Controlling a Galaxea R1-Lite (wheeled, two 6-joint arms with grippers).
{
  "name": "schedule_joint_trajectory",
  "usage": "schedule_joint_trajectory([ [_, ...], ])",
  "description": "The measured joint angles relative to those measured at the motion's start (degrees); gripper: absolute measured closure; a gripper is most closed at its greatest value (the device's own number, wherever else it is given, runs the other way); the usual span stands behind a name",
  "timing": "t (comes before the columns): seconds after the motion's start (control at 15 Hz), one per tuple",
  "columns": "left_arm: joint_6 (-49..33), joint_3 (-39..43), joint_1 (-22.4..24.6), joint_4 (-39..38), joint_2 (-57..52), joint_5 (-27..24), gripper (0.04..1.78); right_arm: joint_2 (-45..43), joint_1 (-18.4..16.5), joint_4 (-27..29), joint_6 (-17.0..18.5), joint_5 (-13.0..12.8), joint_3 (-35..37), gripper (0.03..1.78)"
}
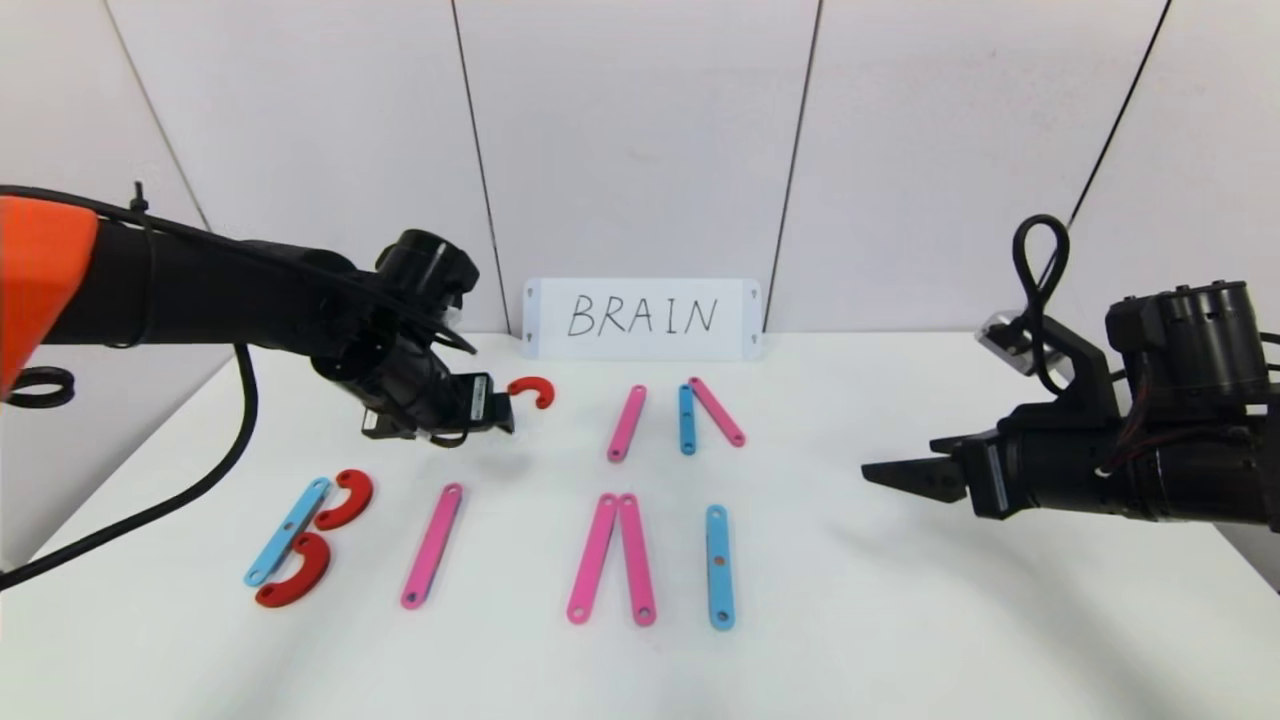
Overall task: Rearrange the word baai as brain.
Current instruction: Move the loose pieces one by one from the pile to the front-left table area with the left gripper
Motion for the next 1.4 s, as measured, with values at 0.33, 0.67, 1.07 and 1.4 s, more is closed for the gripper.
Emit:
schedule_joint_trajectory([
  [0.33,-3.8,-11.2,-1.4,-0.5,8.1,3.6,0.07,-0.3,0.0,0.0,0.0,0.0,0.0,0.08],
  [0.67,-3.9,-15.2,-3.5,-8.1,15.0,10.0,0.07,-0.3,0.0,0.0,-0.2,-0.1,0.3,0.08],
  [1.07,-5.0,-15.9,-5.2,-20.0,20.7,15.5,0.07,-0.3,0.0,-0.4,-0.5,-0.2,0.7,0.08],
  [1.4,-7.3,-17.9,-5.7,-20.1,23.8,16.8,0.07,-0.3,0.0,-1.0,-0.5,-0.1,1.0,0.08],
])
